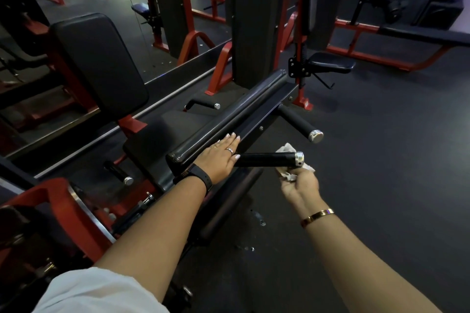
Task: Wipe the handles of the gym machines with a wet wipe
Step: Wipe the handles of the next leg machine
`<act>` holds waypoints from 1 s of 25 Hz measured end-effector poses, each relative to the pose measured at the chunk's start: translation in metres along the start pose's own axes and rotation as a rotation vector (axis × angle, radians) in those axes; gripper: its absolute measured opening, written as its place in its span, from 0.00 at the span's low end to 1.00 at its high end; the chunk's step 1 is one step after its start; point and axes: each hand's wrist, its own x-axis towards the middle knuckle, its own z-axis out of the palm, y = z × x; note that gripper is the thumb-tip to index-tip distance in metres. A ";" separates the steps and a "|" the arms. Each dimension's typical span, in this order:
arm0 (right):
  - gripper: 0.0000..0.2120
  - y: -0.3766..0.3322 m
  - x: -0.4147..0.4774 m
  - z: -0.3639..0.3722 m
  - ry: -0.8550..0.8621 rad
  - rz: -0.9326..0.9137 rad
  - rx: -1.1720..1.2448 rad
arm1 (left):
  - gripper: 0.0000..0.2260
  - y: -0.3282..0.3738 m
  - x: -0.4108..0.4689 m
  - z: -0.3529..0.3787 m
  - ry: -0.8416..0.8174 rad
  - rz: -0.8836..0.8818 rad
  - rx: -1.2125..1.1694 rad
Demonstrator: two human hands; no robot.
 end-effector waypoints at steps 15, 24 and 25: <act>0.21 0.023 0.001 -0.013 -0.228 -1.538 -2.112 | 0.24 0.005 -0.002 0.001 -0.016 0.072 0.151; 0.23 0.033 -0.002 -0.006 -0.033 -1.522 -2.193 | 0.23 0.004 -0.003 -0.002 0.013 0.066 0.016; 0.23 0.047 -0.001 -0.003 -0.127 -1.547 -2.205 | 0.23 0.005 -0.003 -0.001 0.018 0.064 0.015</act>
